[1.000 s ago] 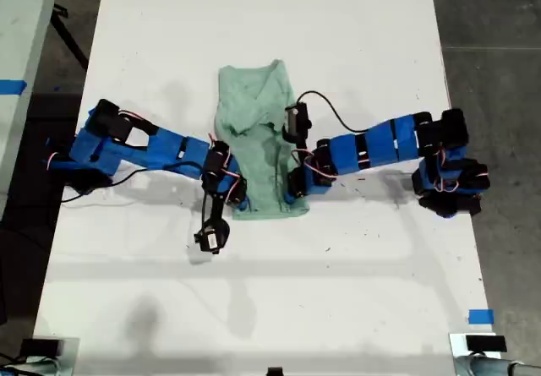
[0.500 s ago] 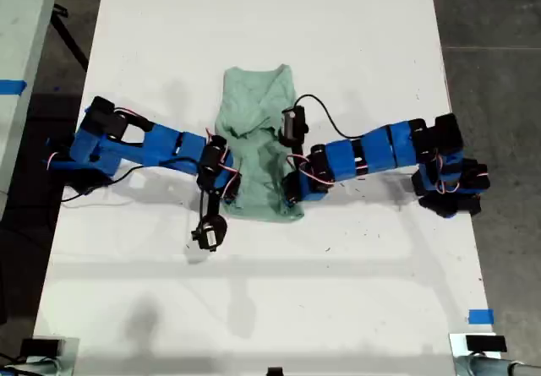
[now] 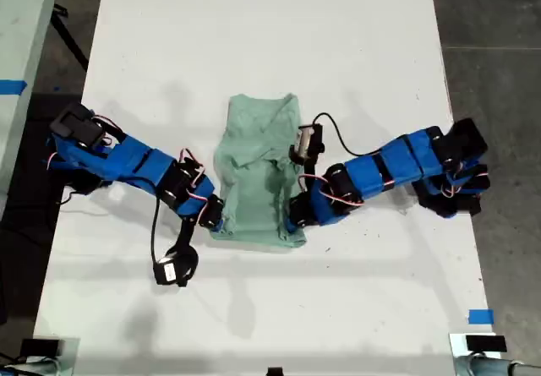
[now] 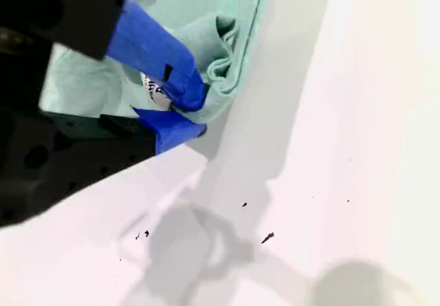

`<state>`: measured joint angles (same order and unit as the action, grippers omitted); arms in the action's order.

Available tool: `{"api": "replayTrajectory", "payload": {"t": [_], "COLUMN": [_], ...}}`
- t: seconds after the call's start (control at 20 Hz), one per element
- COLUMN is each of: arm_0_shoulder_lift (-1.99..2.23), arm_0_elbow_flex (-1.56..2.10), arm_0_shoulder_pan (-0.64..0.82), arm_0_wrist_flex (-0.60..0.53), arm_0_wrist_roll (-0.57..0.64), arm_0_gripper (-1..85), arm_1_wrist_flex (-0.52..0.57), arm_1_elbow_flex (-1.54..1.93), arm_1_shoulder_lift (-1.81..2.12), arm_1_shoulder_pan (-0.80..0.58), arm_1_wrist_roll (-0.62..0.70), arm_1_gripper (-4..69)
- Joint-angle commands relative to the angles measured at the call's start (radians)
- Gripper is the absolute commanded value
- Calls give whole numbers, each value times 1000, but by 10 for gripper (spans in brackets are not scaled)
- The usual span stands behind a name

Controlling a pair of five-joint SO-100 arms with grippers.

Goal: Fold t-shirt

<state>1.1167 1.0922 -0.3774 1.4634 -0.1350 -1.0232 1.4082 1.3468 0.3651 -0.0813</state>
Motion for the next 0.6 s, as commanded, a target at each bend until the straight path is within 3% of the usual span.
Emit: {"api": "replayTrajectory", "payload": {"t": [0.0,0.3,0.45,0.55], "arm_0_shoulder_lift": [101,235,183,97], "arm_0_elbow_flex": [-8,23,-25,-112], "arm_0_shoulder_pan": [18,373,543,629], "arm_0_wrist_flex": [0,43,0,34], "arm_0_wrist_roll": [23,316,502,571], "arm_0_gripper": [-1,-1,-1,-1], "arm_1_wrist_flex": [14,-25,26,49], "arm_1_elbow_flex": [-11,3,0,-6], "arm_1_shoulder_lift": [87,201,170,133], "arm_1_shoulder_pan": [-51,-382,-509,-569], "arm_1_wrist_roll": [40,337,426,469], "arm_1_gripper": [-11,-11,-11,-11]}}
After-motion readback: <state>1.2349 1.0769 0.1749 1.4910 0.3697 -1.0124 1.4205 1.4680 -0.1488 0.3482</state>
